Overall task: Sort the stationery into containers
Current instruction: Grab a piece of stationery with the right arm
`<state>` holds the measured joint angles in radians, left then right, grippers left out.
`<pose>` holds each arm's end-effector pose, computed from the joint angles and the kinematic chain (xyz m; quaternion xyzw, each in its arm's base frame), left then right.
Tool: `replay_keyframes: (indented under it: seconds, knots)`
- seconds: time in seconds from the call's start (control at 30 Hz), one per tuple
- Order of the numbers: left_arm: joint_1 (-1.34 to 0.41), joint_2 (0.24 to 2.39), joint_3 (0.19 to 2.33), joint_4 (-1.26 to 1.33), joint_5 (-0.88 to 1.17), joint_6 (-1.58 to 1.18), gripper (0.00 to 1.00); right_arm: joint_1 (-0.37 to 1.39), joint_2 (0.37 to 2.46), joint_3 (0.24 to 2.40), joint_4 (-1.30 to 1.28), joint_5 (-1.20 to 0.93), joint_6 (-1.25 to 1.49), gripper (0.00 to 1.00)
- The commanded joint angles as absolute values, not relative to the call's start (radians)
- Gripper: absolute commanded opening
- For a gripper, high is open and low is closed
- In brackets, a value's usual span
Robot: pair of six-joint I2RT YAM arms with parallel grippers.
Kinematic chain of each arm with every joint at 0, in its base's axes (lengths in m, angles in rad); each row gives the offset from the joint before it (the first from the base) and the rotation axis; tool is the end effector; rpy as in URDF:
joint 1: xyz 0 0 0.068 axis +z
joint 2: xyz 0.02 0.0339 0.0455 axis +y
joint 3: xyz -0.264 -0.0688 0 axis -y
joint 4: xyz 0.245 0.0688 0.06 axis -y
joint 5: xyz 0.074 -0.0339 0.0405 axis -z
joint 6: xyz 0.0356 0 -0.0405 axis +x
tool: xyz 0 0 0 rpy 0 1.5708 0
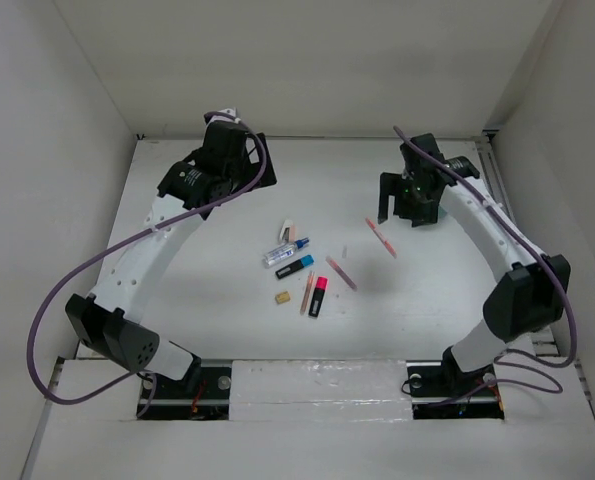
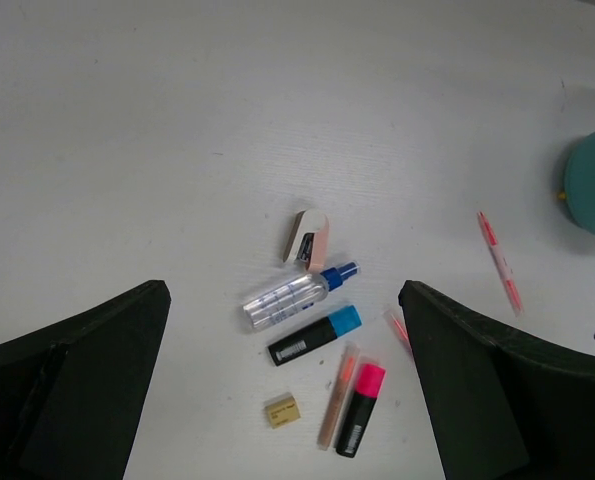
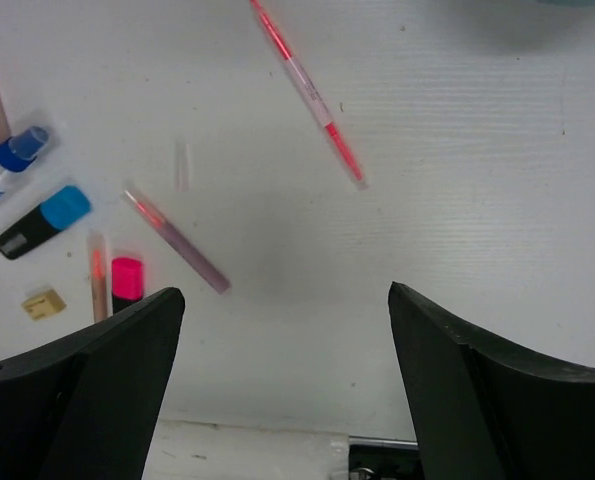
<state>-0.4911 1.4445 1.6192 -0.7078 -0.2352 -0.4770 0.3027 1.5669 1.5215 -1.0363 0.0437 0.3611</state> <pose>0.2783 -0.1394 0.4219 -0.0521 0.8628 -0.1390 0.4833 0.3039 0.0933 0.3296 0.0336 0.9694 0.0588 0.2358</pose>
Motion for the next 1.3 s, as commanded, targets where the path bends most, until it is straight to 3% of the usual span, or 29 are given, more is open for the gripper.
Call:
replay_keyframes:
  seconds: [0.0,0.07,0.5,1.27]
  knots:
    - [-0.494,1.404,1.638,-0.676,-0.213,-0.440,1.00,0.308,1.627,1.549,-0.988,0.077,0.319,0.88]
    - [-0.494,1.394,1.618,-0.676,-0.201,-0.440,1.00,0.308,1.699,1.559,-0.979,0.063,0.307,0.82]
    - [-0.494,1.351,1.578,-0.667,-0.179,-0.413,1.00,0.299,1.847,1.517,-0.862,0.017,0.287,0.71]
    - [-0.494,1.351,1.560,-0.667,-0.132,-0.394,1.00,0.247,1.922,1.447,-0.842,-0.017,0.256,0.70]
